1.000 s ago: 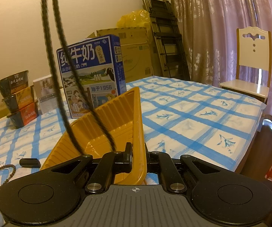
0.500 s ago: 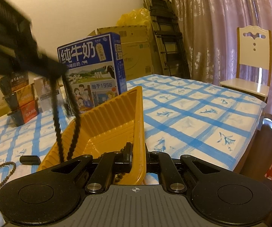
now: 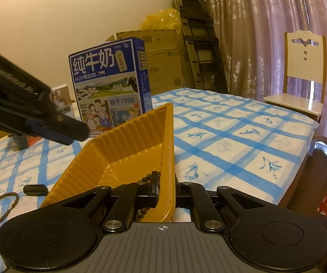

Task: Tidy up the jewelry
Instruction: 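Lower the necklace into the orange tray and open the left tool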

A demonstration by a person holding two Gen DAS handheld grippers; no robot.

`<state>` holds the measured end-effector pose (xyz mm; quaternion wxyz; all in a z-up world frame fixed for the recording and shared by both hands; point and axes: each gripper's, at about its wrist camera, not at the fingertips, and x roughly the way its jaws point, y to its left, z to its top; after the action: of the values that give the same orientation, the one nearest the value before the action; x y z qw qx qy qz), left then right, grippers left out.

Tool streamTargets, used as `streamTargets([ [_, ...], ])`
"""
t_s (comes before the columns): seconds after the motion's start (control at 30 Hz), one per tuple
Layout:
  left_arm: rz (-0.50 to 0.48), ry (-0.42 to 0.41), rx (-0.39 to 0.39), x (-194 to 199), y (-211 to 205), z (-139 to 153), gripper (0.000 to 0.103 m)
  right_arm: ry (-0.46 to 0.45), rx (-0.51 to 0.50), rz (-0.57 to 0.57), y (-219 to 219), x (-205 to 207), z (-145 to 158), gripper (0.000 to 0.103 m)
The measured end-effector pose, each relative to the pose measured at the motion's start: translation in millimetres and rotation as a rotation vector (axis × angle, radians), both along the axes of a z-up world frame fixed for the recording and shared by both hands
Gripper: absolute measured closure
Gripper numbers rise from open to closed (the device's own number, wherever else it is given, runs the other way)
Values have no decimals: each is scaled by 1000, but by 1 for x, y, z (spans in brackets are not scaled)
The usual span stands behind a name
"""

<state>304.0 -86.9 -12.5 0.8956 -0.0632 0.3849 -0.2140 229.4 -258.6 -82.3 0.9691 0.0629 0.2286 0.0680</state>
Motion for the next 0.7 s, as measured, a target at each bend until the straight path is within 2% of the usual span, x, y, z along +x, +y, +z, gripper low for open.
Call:
streamTargets([
  [0.07, 28, -14, 1, -7, 8, 2, 72, 0, -1, 1, 0, 0, 0, 95],
  [0.23, 139, -44, 27, -37, 45, -1, 70, 1, -8, 0, 1, -2, -1, 95],
  [0.4, 271, -60, 124, -72, 86, -10, 69, 1, -14, -2, 2, -3, 0, 95],
  [0.7, 422, -30, 176, -115, 145, -30, 69, 2, -34, -6, 6, -4, 3, 95],
])
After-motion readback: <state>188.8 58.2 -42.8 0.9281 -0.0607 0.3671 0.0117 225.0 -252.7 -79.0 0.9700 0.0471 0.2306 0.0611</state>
